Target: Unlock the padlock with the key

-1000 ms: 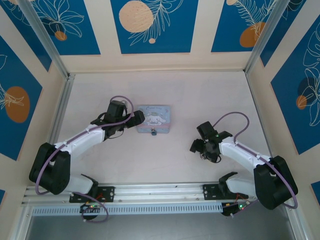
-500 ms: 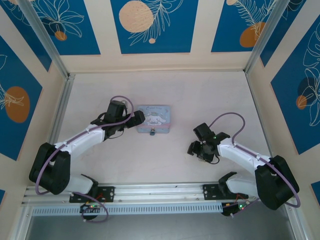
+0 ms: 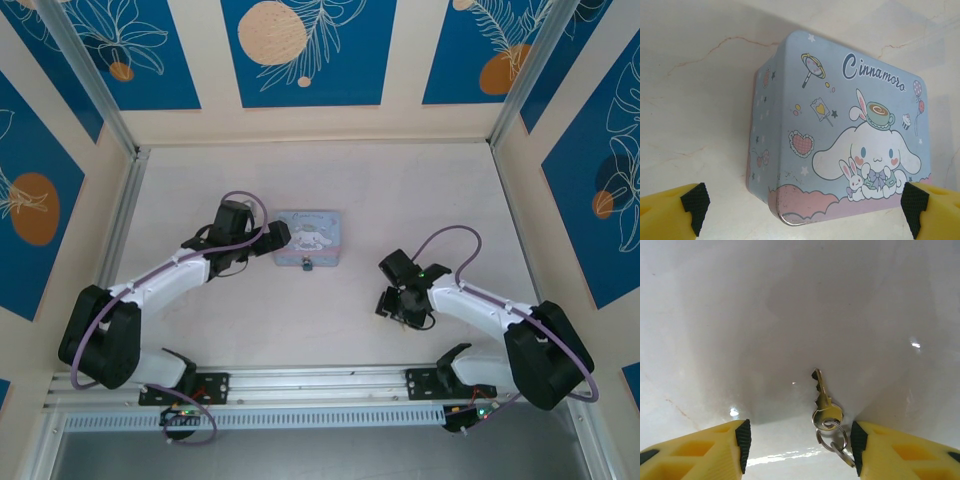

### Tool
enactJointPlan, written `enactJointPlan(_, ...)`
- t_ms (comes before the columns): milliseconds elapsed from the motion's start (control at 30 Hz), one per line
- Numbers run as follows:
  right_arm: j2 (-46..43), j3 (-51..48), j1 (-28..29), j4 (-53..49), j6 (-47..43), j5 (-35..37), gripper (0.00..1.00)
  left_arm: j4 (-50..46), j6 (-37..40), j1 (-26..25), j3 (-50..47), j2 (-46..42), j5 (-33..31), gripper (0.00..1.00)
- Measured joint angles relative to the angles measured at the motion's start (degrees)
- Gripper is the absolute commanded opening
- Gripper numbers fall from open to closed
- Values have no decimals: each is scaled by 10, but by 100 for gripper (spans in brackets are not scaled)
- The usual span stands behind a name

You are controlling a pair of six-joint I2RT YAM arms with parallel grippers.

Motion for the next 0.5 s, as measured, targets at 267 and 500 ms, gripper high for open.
enactJointPlan(267,9,5,6,-16,10,18,38,0,0,0,7,3,5,99)
enactJointPlan(500,12,5,8,-24,11,26,26,0,-2,0,16,3,11,99)
